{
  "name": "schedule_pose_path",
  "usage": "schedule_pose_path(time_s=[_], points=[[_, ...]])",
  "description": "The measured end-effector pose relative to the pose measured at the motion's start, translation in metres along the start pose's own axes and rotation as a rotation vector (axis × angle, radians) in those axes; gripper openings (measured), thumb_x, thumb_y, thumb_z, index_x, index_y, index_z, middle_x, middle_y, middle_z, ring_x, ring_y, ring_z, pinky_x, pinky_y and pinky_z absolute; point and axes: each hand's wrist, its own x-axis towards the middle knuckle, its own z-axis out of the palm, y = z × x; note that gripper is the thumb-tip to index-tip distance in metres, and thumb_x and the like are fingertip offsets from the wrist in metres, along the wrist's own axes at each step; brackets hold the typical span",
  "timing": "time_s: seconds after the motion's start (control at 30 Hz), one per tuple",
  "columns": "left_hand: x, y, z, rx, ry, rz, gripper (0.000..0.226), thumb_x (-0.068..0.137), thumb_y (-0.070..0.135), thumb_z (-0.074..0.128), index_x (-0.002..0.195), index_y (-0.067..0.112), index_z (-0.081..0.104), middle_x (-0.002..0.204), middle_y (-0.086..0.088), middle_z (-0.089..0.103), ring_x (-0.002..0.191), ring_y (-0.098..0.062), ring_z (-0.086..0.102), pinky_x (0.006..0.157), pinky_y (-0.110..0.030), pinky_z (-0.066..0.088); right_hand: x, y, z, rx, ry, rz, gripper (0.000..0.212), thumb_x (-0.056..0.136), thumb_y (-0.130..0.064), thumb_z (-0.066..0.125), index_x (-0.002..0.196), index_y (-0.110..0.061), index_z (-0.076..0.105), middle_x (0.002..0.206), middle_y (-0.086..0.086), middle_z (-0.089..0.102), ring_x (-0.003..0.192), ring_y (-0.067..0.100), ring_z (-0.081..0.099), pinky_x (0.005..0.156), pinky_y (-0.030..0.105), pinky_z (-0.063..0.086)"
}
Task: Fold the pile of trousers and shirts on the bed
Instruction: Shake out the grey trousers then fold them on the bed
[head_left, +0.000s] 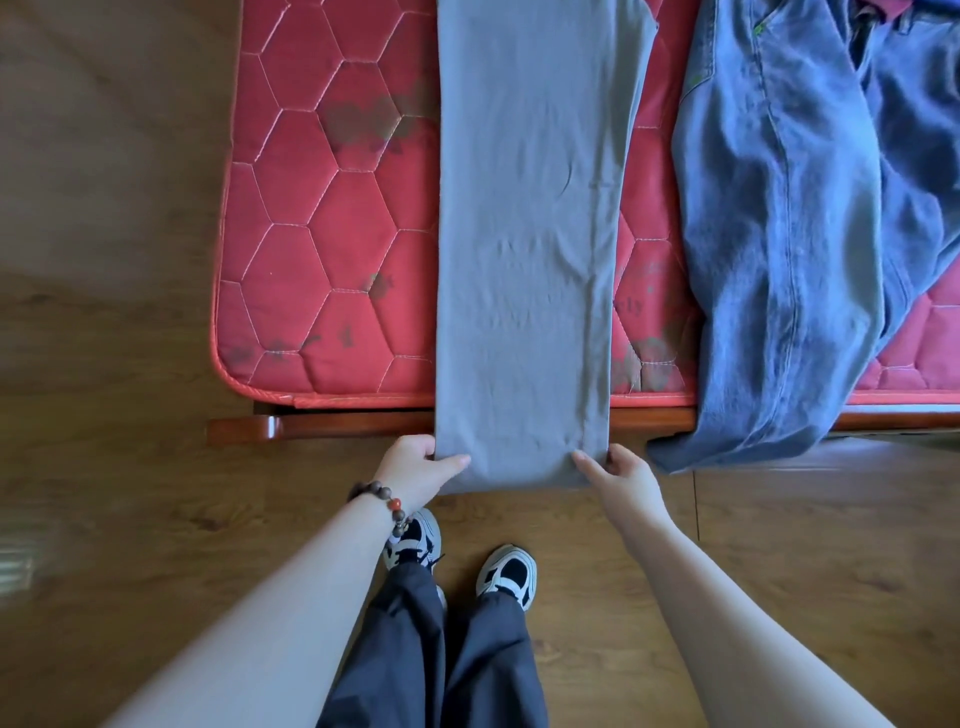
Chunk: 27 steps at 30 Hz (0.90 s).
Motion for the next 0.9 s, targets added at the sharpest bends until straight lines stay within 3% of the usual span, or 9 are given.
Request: schedule_pose_path(time_s=[0.1,0.23,0.37,0.5,0.63,0.67,0.73,0.83,0.9], points=[[-0.018,-0.003,0.007,0.046,0.112,0.004,0.020,0.084,0.024,0.072,0.095,0.012,0.061,0.079,-0.003,0.069,0.072,-0.020,0.065,0.066,-0.034,0.054,-0.012,0.011,-0.005,-0.039,-0.018,0.033,0.031,0.086,-0.030,0.069,0.111,-0.014,0.059,0.092,0.013,0.069,0.078,0.016,0.061,0.071,0.033,0.050],[-0.048,0.003,0.004,-0.100,0.212,0.185,0.045,0.091,0.015,0.059,0.125,0.043,0.049,0.051,0.005,0.034,0.042,-0.009,0.030,0.042,-0.017,0.030,-0.032,0.014,-0.022,0.078,-0.103,-0.069,0.066,0.093,-0.015,0.058,0.138,-0.056,0.033,0.082,0.008,0.071,0.068,0.013,0.060,0.068,0.029,0.049],[-0.069,0.019,-0.018,-0.142,0.044,0.184,0.048,0.099,0.005,0.038,0.108,0.043,0.066,0.043,0.016,0.041,0.040,-0.002,0.037,0.043,-0.010,0.032,-0.047,0.005,-0.053,0.315,-0.360,0.016,0.059,0.093,0.009,0.032,0.125,-0.029,0.063,0.108,0.001,0.073,0.089,0.018,0.070,0.067,0.031,0.055],[-0.081,0.042,-0.043,-0.243,-0.263,0.053,0.070,0.090,-0.017,0.029,0.120,0.037,0.063,0.103,0.012,0.064,0.070,-0.004,0.064,0.054,-0.017,0.049,-0.058,-0.021,-0.086,0.233,-0.516,-0.071,0.048,0.092,0.011,0.047,0.120,-0.023,0.065,0.111,-0.003,0.072,0.103,0.018,0.068,0.071,0.030,0.057],[-0.080,0.090,-0.076,0.073,-0.018,0.375,0.057,0.085,-0.015,0.048,0.108,0.031,0.072,0.109,0.014,0.064,0.058,0.007,0.056,0.064,-0.002,0.042,-0.050,-0.083,-0.111,0.096,-0.347,-0.335,0.029,0.079,0.006,0.071,0.084,-0.022,0.078,0.100,0.003,0.069,0.089,0.003,0.067,0.074,0.012,0.049],[-0.074,0.105,-0.086,0.120,0.087,0.456,0.051,0.084,-0.014,0.053,0.101,0.028,0.076,0.092,0.026,0.070,0.059,0.010,0.055,0.062,-0.002,0.042,-0.045,-0.105,-0.117,0.082,-0.298,-0.403,0.031,0.079,0.008,0.070,0.080,-0.023,0.077,0.102,0.001,0.065,0.085,-0.003,0.064,0.074,0.009,0.047],[-0.054,0.141,-0.108,0.181,0.207,0.573,0.045,0.080,-0.014,0.056,0.093,0.024,0.077,0.096,0.012,0.062,0.069,0.006,0.052,0.066,-0.008,0.042,-0.031,-0.154,-0.129,0.091,-0.237,-0.512,0.031,0.084,0.004,0.066,0.079,-0.026,0.075,0.099,-0.008,0.067,0.082,-0.007,0.062,0.072,0.008,0.047],[0.003,0.195,-0.138,-0.019,0.176,0.640,0.040,0.086,-0.013,0.052,0.087,0.022,0.072,0.097,0.006,0.066,0.079,0.009,0.056,0.074,-0.008,0.043,0.014,-0.228,-0.134,0.175,-0.104,-0.553,0.016,0.076,-0.018,0.061,0.070,-0.029,0.070,0.062,-0.015,0.064,0.056,-0.003,0.054,0.049,0.012,0.042],[0.054,0.222,-0.144,-0.261,0.133,0.551,0.022,0.095,0.004,0.056,0.088,0.020,0.070,0.080,0.007,0.068,0.070,-0.003,0.059,0.065,-0.019,0.048,0.063,-0.262,-0.123,0.269,-0.015,-0.517,0.012,0.072,-0.016,0.061,0.070,-0.025,0.069,0.060,-0.011,0.061,0.057,0.003,0.053,0.050,0.016,0.043]])
